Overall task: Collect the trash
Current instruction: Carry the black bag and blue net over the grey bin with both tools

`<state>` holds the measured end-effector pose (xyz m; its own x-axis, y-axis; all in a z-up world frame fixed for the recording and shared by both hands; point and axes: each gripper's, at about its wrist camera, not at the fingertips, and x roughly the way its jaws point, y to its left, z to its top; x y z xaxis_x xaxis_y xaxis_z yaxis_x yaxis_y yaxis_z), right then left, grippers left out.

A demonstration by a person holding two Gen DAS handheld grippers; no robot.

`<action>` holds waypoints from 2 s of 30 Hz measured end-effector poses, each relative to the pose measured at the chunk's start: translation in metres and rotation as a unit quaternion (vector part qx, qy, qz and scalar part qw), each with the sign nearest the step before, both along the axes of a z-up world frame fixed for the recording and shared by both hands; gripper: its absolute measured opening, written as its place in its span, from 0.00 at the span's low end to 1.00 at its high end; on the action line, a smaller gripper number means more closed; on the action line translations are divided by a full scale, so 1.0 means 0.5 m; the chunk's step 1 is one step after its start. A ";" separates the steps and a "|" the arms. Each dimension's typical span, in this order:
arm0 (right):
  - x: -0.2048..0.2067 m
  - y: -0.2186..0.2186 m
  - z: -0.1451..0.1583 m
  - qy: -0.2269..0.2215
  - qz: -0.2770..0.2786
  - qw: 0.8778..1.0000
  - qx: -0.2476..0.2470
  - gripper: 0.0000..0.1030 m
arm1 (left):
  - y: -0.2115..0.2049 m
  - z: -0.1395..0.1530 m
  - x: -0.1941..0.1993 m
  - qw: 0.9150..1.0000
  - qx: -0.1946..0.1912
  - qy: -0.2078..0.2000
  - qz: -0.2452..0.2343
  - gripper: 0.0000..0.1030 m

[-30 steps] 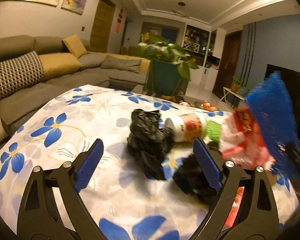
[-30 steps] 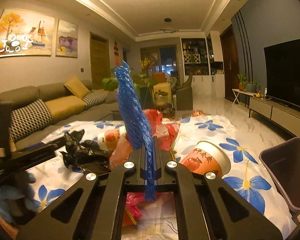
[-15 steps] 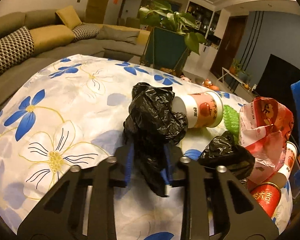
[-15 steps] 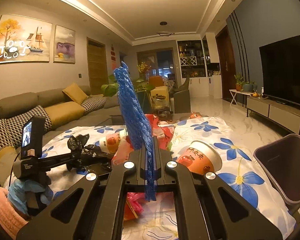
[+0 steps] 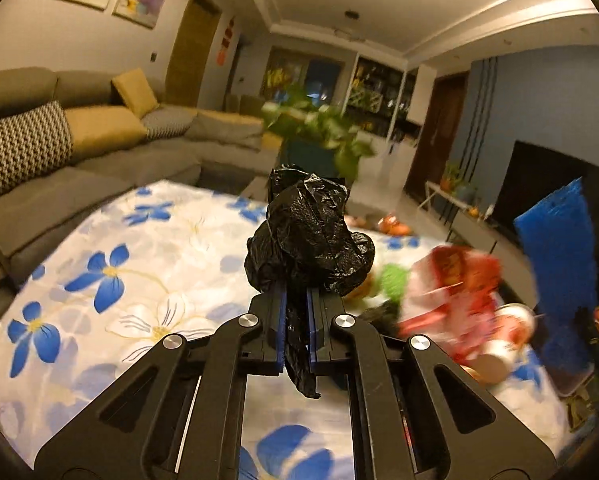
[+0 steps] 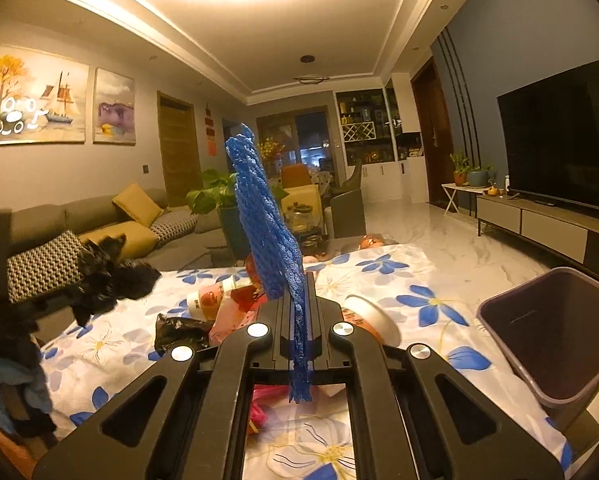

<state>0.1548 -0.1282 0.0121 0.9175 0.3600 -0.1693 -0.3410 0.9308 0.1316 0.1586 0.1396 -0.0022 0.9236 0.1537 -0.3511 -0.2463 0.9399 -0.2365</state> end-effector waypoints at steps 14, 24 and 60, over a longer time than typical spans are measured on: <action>-0.045 -0.171 0.037 -0.023 -0.091 0.995 0.031 0.04 | -0.278 0.099 -0.037 0.990 0.034 -0.058 -0.127 0.07; -0.042 -0.331 0.050 -0.035 -0.176 0.983 0.050 0.04 | -0.503 0.098 0.032 0.970 0.044 -0.067 -0.228 0.07; 0.042 -0.439 0.043 -0.011 -0.216 0.975 0.058 0.04 | -0.715 -0.008 0.241 0.946 0.029 -0.016 -0.324 0.08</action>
<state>0.1760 -0.3475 0.0336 0.9904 -0.0455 -0.1302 0.0761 0.9676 0.2408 0.2792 -0.2178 -0.0060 0.8407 -0.4294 -0.3300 0.3914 0.9029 -0.1779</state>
